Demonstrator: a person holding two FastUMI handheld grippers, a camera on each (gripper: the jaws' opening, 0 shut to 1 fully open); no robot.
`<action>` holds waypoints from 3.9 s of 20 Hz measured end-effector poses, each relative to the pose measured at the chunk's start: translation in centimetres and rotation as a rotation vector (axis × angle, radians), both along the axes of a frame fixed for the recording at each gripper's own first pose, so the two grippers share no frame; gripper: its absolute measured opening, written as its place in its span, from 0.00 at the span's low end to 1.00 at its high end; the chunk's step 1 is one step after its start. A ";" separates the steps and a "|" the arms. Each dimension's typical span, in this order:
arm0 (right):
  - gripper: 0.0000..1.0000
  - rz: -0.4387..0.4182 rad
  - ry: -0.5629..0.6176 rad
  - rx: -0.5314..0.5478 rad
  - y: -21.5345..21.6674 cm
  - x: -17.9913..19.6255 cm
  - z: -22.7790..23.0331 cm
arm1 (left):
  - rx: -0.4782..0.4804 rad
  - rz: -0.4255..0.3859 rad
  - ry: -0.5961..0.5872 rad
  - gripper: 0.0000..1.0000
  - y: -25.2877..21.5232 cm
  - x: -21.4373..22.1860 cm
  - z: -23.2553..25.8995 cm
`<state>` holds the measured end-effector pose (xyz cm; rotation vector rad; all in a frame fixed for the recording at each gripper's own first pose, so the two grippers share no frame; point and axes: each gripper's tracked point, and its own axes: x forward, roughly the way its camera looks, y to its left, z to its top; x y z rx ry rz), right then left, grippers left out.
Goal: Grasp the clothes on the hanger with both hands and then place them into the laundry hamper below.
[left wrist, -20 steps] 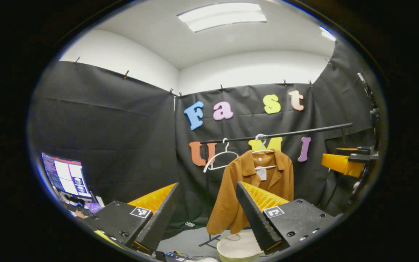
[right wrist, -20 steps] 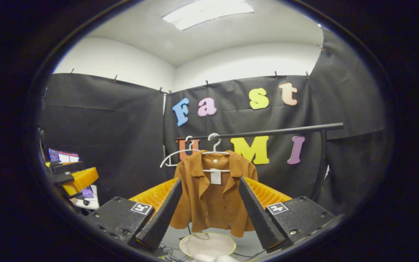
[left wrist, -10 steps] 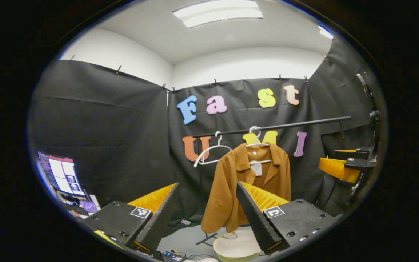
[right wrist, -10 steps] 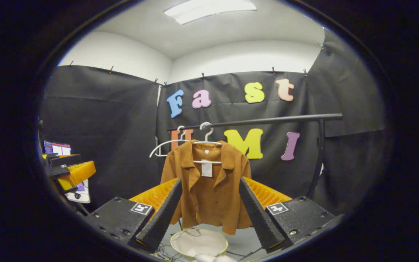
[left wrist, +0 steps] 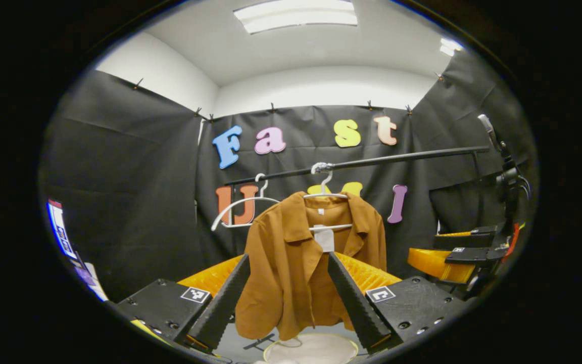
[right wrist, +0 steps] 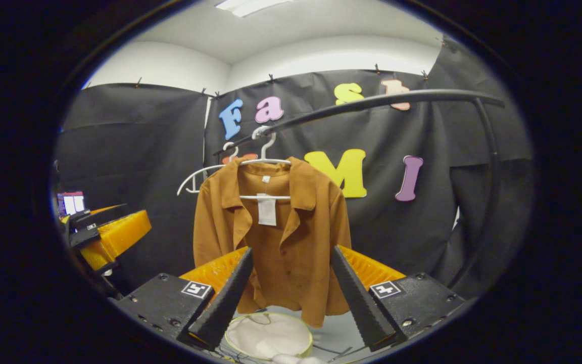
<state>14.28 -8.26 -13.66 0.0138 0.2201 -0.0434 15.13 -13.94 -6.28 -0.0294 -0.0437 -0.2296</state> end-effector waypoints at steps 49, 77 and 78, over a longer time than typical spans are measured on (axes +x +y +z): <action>0.03 0.609 -0.125 1.083 -4.6 16.1 6.7 | -0.113 0.027 0.101 0.05 5.3 20.1 -0.2; 0.03 0.153 -0.161 0.986 -15.9 21.8 2.8 | -0.230 -0.015 0.238 0.05 9.2 24.7 -4.1; 0.03 0.148 -0.165 0.995 -16.1 21.8 3.3 | -0.231 -0.014 0.237 0.05 9.2 24.7 -4.0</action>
